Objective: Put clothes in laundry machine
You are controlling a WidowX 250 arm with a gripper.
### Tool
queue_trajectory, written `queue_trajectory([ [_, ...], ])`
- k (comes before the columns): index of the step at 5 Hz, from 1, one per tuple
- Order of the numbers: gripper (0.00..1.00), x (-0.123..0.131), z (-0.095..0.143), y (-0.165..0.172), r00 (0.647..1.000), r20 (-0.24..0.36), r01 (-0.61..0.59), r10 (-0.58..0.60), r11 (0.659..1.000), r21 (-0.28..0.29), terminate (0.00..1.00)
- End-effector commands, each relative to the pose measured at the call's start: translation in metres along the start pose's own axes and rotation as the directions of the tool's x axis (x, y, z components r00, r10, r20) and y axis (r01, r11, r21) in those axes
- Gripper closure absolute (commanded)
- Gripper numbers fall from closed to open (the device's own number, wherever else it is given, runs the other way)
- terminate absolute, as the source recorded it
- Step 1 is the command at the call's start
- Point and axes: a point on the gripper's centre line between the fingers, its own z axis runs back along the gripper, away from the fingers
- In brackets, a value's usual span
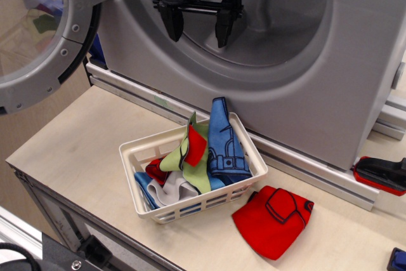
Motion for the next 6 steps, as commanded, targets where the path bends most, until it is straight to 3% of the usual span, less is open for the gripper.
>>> queue_trajectory([
  [1, 0.0, 0.0, 0.0, 0.0, 1.0, 0.0, 0.0, 0.0, 1.0, 0.0, 0.0],
  [3, 0.0, -0.039, -0.005, 0.022, 0.997, -0.028, 0.074, -0.074, 0.997, -0.005, 0.0],
  [5, 0.0, -0.074, 0.008, 0.042, 0.988, -0.075, 0.136, -0.139, 0.99, -0.041, 0.0],
  [6, 0.0, -0.078, -0.005, 0.035, 0.996, -0.089, -0.005, -0.005, 0.993, -0.116, 0.0],
])
